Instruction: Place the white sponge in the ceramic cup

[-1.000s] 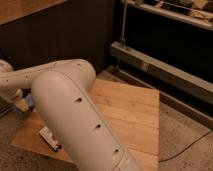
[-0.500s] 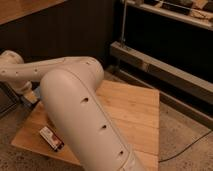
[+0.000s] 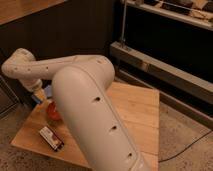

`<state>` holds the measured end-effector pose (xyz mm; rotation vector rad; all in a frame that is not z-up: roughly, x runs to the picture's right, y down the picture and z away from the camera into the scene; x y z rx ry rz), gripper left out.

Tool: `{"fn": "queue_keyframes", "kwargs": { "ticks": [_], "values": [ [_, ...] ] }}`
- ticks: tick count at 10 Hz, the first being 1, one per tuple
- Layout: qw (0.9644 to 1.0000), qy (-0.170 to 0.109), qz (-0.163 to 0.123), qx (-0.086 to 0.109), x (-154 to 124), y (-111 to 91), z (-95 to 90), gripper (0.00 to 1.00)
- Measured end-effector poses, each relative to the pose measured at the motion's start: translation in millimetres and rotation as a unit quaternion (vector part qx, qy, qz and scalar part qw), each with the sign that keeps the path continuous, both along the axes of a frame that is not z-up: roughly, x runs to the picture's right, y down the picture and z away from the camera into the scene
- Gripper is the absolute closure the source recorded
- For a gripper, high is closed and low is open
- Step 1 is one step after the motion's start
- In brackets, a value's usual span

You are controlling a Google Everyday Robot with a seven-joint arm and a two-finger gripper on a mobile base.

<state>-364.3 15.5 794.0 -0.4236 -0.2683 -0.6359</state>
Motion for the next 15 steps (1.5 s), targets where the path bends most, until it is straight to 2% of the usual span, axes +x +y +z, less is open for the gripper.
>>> {"fn": "queue_keyframes", "kwargs": {
  "ticks": [4, 6, 15],
  "values": [
    [0.9993, 0.006, -0.037, 0.003, 22, 21, 1.0, 1.00],
    [0.9983, 0.010, -0.057, 0.011, 36, 29, 1.8, 1.00],
    [0.9970, 0.022, -0.073, -0.001, 46, 54, 15.6, 1.00]
  ]
}}
